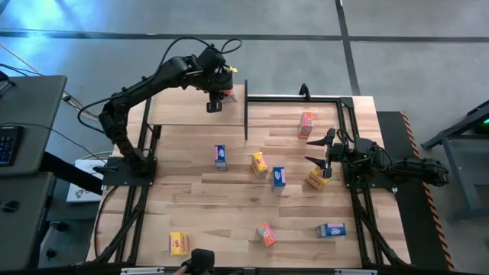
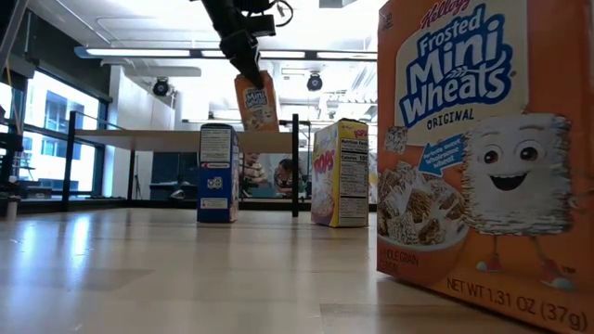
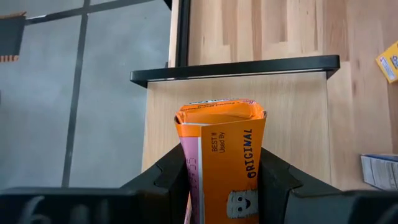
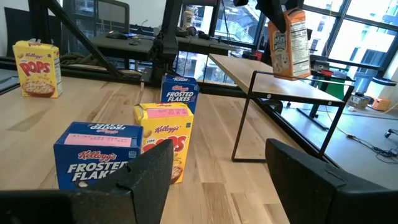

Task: Stack cereal on shelf
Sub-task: Put the middle left orange cereal box on the shelf

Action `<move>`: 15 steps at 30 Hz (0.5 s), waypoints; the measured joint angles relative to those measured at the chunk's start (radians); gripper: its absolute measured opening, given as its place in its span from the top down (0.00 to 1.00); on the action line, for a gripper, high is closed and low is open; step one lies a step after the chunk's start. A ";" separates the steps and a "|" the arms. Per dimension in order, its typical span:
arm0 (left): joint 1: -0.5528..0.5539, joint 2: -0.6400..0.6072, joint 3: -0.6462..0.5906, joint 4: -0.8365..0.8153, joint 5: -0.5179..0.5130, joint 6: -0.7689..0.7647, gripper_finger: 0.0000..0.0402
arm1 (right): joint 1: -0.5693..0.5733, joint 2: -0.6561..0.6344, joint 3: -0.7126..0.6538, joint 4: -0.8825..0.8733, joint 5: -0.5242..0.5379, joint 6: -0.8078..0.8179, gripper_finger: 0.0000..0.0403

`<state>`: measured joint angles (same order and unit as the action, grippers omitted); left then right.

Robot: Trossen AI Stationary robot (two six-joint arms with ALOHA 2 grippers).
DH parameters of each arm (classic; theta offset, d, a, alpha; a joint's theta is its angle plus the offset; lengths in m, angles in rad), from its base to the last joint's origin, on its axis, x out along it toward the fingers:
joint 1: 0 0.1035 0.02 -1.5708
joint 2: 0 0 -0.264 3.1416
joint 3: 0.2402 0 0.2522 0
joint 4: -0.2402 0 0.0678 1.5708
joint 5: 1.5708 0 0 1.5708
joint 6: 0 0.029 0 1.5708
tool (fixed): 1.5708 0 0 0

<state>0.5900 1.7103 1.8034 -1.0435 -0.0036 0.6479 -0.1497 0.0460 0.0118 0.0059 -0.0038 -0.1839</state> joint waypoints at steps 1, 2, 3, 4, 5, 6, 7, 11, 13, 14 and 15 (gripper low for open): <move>0.000 0.000 0.000 0.000 0.003 0.000 0.70 | 0.000 0.000 0.000 0.000 0.000 0.000 0.38; 0.000 0.000 0.000 0.000 0.008 0.001 0.70 | 0.000 0.000 0.000 0.000 0.000 0.000 0.38; 0.000 0.000 -0.002 0.000 0.016 0.006 0.70 | 0.000 0.000 0.000 0.000 0.000 0.000 0.38; 0.000 0.000 -0.003 -0.001 0.022 0.012 0.70 | 0.000 0.000 0.000 0.000 0.000 0.000 0.38; 0.000 0.000 -0.003 -0.001 0.024 0.017 0.70 | 0.000 0.000 0.000 0.000 0.000 0.000 0.38; 0.000 0.001 -0.003 0.001 0.026 0.018 0.70 | 0.000 0.000 0.000 0.000 0.000 0.000 0.38; 0.000 0.004 -0.003 0.002 0.026 0.018 0.70 | 0.000 0.000 0.000 0.000 0.000 0.000 0.38; 0.003 0.026 -0.003 0.010 0.030 0.011 0.70 | 0.000 0.000 0.000 0.000 0.000 0.000 0.38; 0.004 0.031 -0.002 0.011 0.033 0.009 0.70 | 0.000 0.000 0.000 0.000 0.000 0.000 0.38; 0.004 0.035 -0.002 0.013 0.033 0.009 0.70 | 0.000 0.000 0.000 0.000 0.000 0.000 0.38; 0.004 0.037 -0.002 0.015 0.033 0.009 0.70 | 0.000 0.000 0.000 0.000 0.000 0.000 0.38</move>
<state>0.5941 1.7474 1.8018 -1.0285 0.0292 0.6565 -0.1501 0.0461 0.0119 0.0059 -0.0040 -0.1839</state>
